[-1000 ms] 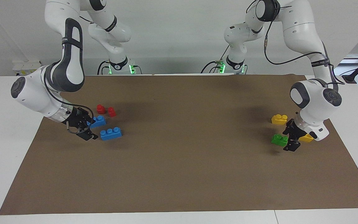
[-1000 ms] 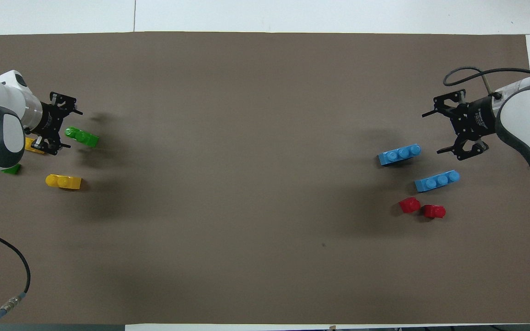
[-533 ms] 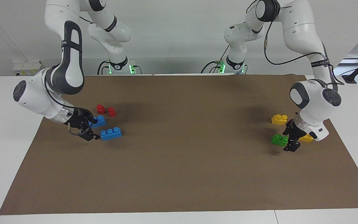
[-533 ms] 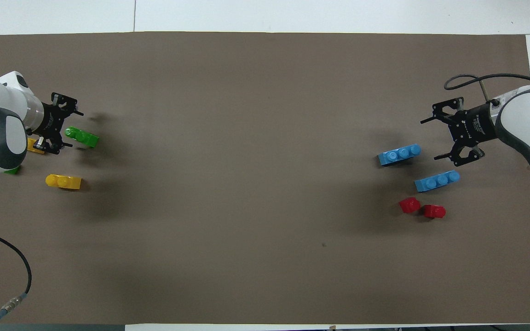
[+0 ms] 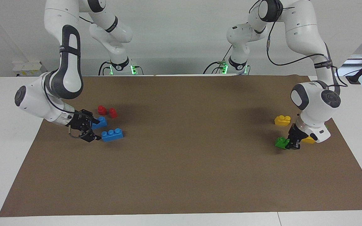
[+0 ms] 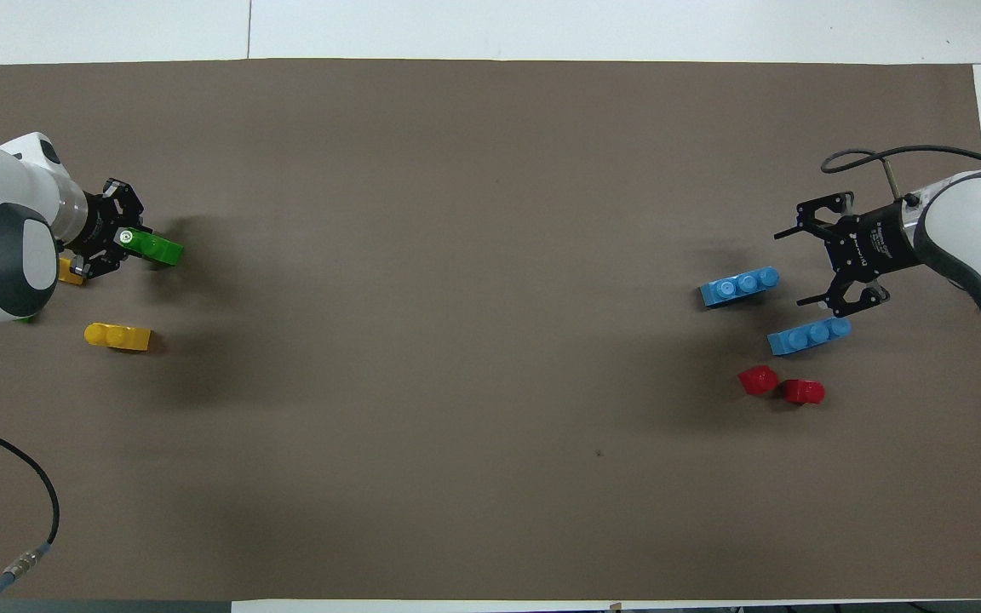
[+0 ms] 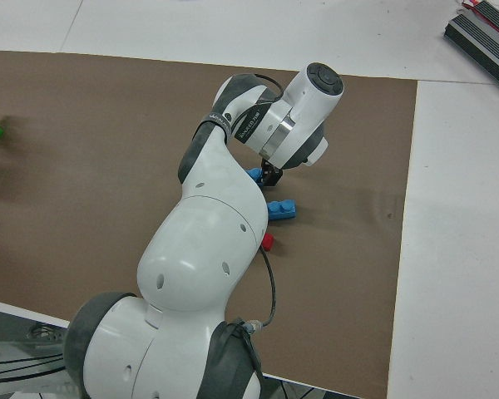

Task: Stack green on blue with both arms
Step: 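Grasp the green brick with the left gripper while the right gripper grasps the blue brick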

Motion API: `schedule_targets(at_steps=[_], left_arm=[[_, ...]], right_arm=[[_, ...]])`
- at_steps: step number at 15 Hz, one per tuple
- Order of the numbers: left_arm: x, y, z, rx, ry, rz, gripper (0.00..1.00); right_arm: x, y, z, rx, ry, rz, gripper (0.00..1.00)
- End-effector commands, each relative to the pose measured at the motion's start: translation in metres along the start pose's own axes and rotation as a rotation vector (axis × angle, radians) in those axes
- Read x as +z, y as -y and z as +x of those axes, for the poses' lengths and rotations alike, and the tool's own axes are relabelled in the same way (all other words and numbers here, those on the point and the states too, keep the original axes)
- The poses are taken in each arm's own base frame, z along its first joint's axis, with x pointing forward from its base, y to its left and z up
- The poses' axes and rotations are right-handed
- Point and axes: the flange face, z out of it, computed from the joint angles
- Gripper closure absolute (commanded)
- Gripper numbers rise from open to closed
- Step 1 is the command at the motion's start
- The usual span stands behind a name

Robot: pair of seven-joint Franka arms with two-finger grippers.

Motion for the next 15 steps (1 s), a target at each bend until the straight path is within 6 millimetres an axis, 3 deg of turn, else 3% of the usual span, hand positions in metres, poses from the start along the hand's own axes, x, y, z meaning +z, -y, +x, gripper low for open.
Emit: schedule_targets(at_steps=[1,3,7,12,15], left_arm=[[-0.003,-0.002,-0.001,0.008,-0.018,-0.004,1.00],[-0.010,-0.003,-0.001,0.006,-0.014,0.001,1.00],[-0.044,-0.001,-0.008,0.001,-0.005,0.017,1.00],[-0.092,0.005,-0.030,-0.008,0.035,0.040,1.00],[-0.115,0.000,-0.056,-0.039,0.048,0.042,1.00]], right_arm=[[0.005,-0.002,0.002,0.034,0.018,0.014,0.01],[0.010,-0.005,0.003,0.039,0.023,0.004,0.01],[0.021,-0.005,0.010,0.038,0.026,-0.005,0.01],[0.035,-0.011,0.017,0.026,0.012,0.000,0.01],[0.041,-0.015,0.018,0.022,0.015,-0.007,0.01]])
